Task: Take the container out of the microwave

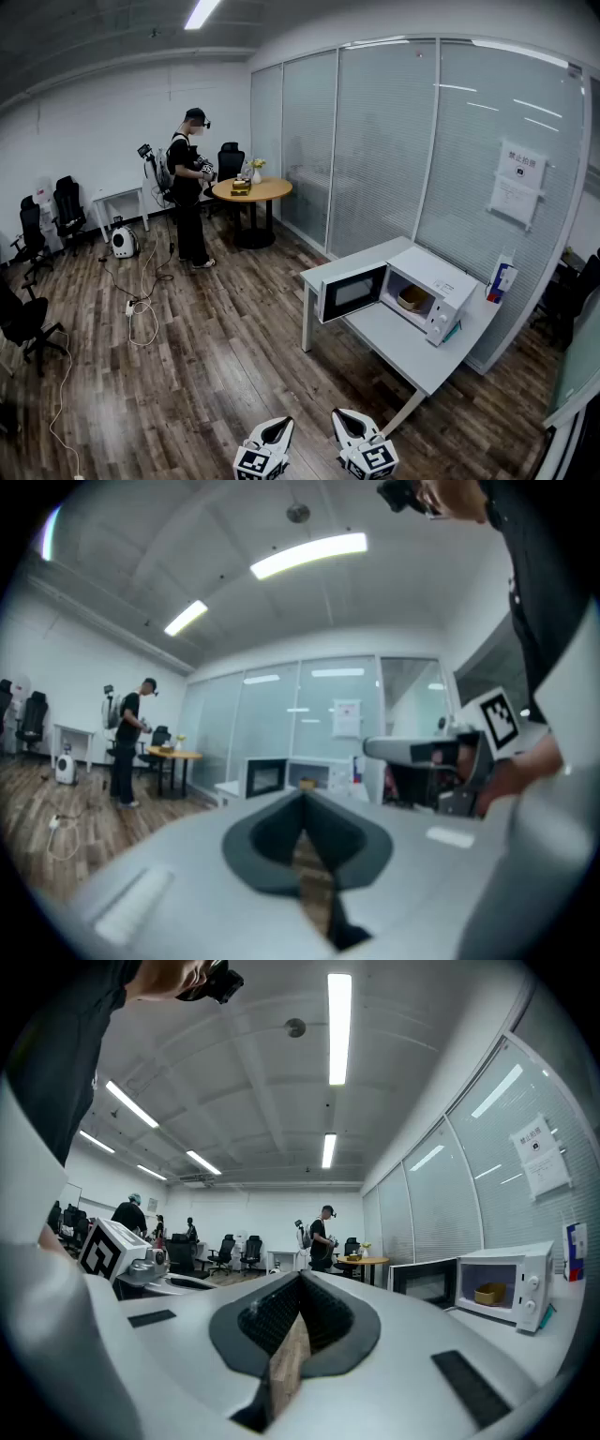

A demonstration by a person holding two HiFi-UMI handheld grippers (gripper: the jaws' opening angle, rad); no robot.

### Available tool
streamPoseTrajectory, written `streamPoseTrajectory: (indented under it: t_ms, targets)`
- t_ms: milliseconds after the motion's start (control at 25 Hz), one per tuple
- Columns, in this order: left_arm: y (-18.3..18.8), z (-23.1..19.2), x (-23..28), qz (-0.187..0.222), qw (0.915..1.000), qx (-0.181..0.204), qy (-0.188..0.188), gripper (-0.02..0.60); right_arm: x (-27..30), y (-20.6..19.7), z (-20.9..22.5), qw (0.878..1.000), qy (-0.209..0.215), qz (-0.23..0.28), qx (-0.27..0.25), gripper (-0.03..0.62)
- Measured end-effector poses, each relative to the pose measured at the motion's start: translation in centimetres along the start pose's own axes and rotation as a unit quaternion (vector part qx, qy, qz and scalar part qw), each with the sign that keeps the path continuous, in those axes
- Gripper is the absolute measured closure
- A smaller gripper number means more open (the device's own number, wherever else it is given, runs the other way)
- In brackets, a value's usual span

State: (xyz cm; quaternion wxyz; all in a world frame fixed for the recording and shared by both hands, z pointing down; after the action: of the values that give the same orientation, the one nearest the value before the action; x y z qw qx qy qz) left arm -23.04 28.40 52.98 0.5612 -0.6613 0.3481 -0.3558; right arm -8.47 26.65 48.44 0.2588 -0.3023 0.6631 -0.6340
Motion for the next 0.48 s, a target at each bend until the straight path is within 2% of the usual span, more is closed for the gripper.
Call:
streamPoseTrajectory:
  t_ms: [480]
  targets:
    - [0.3, -2.1, -1.2, 0.003, 1.0000, -0.001, 0.009, 0.577, 1.7, 0.9, -1.9, 1.000, 0.001, 0.013, -0.009, 0.595]
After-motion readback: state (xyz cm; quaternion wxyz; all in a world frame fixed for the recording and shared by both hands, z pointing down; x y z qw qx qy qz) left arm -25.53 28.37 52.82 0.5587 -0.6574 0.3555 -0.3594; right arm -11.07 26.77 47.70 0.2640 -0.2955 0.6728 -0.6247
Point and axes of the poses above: the fingertips, and each gripper's own axes: x forward along the fingers, z to its right, y out of its top, the point moved 4 cm from there along -x, backward along the fingers, and after that the axes turned 2 degrees about -x, right-handed, at the moved point
